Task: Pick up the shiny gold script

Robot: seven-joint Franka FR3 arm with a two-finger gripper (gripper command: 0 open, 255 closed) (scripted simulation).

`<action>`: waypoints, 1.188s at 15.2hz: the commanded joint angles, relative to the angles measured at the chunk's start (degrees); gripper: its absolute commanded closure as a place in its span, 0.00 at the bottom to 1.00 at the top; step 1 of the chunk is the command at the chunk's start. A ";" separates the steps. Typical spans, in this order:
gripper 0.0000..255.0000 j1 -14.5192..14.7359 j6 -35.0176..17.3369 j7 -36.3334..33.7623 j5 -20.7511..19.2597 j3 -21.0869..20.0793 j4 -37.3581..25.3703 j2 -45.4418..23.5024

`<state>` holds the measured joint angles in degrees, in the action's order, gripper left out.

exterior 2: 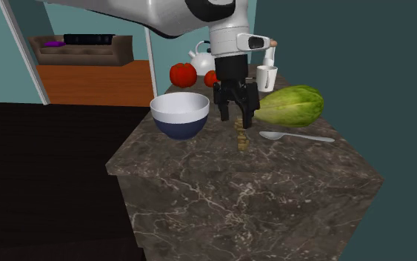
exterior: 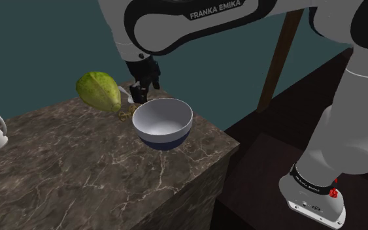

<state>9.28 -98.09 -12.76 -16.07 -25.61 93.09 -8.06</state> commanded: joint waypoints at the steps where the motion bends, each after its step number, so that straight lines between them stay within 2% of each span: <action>1: 0.00 2.02 1.58 -0.89 -3.01 -0.90 -5.48 -4.48; 4: 0.00 5.88 4.33 -1.53 -7.60 -1.58 -14.40 -11.50; 11: 0.00 5.24 -0.97 -2.88 -7.66 -1.27 -8.62 -11.17; 14: 0.00 5.20 -1.39 -2.99 -7.69 -1.26 -8.19 -11.18; 15: 1.00 5.22 -1.40 -3.03 -7.70 -1.26 -8.19 -11.21; 18: 1.00 5.23 -1.40 -3.03 -7.71 -1.26 -8.20 -11.23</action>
<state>14.50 -99.50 -15.79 -23.79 -26.87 84.87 -19.26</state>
